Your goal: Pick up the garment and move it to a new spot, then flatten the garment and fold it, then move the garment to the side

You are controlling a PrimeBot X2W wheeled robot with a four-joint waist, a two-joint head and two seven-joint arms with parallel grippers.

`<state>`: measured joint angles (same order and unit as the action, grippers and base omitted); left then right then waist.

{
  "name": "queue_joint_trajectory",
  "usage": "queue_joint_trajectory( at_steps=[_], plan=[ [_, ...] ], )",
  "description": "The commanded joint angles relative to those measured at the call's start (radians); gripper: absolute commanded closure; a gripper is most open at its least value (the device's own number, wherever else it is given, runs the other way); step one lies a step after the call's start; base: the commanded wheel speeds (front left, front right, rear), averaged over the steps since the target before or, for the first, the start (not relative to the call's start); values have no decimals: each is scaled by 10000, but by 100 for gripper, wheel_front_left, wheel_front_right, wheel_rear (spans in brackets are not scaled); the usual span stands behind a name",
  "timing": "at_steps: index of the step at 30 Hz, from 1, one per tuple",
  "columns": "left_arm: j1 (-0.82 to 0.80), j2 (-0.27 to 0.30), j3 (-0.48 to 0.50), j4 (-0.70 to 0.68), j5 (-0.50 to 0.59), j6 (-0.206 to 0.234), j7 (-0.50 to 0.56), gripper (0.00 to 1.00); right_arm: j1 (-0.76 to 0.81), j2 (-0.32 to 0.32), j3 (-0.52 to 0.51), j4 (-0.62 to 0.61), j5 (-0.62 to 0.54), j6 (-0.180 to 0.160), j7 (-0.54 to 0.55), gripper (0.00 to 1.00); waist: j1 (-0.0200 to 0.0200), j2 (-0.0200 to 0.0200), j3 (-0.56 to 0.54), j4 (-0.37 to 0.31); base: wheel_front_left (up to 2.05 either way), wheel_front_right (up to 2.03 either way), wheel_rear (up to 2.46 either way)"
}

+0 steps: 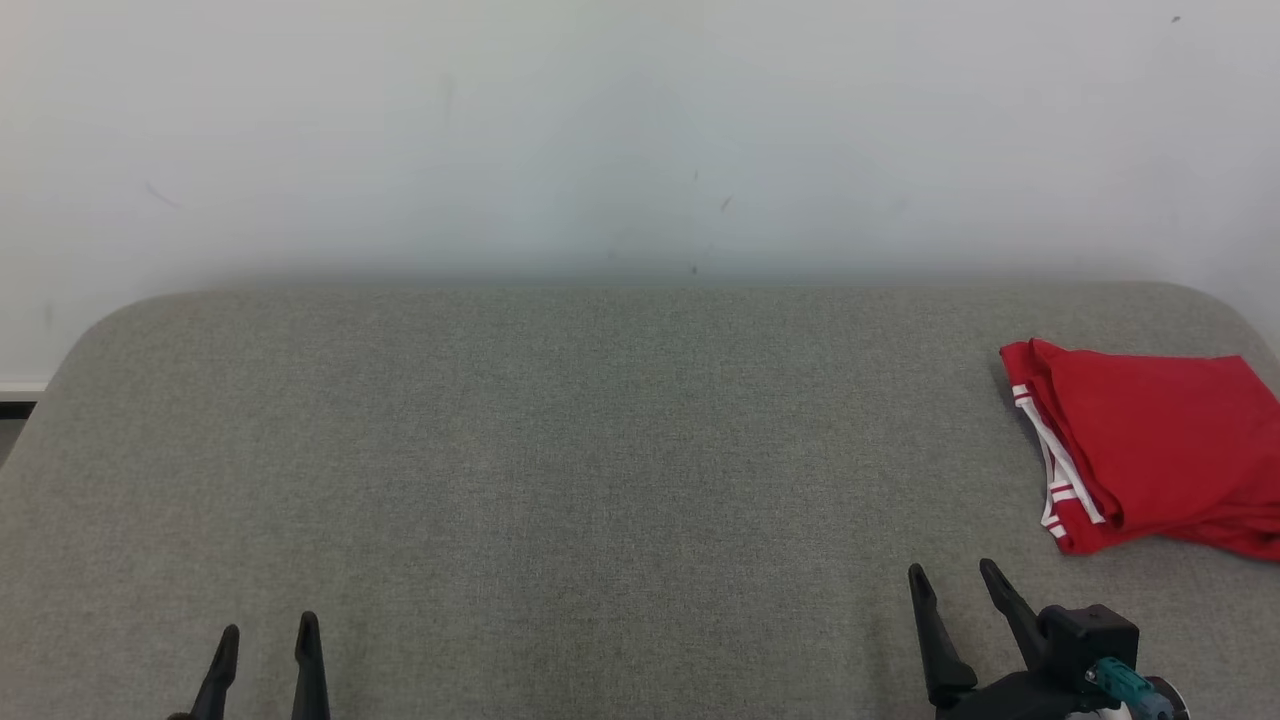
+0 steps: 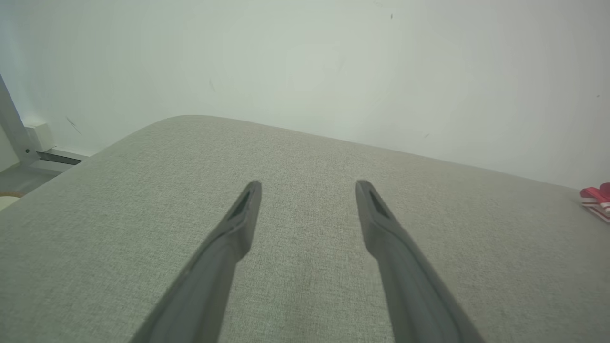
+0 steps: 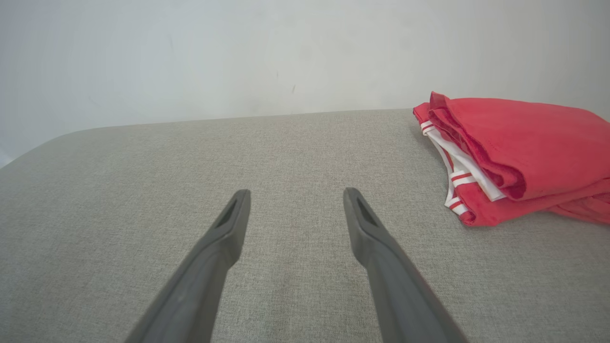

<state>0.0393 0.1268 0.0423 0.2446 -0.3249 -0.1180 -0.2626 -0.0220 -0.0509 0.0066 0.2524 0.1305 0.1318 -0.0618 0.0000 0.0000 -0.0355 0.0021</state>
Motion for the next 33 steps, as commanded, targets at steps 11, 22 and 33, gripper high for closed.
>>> queue_joint_trajectory(
  at_steps=[11,22,33],
  plan=[
    [-175,-161,122,-135,13,-115,-33,0,-107,14,-82,25,-16,-22,33,0,0,0,-45,-17,0,0,0],
    [-115,-286,205,268,-1033,-61,460,100,13,14,-184,349,1202,1,228,100,0,0,-25,-20,0,0,0],
    [-376,-358,386,257,-2812,-73,1116,100,20,12,-159,105,3293,-1,226,100,0,0,13,-20,0,0,0]
  ],
)
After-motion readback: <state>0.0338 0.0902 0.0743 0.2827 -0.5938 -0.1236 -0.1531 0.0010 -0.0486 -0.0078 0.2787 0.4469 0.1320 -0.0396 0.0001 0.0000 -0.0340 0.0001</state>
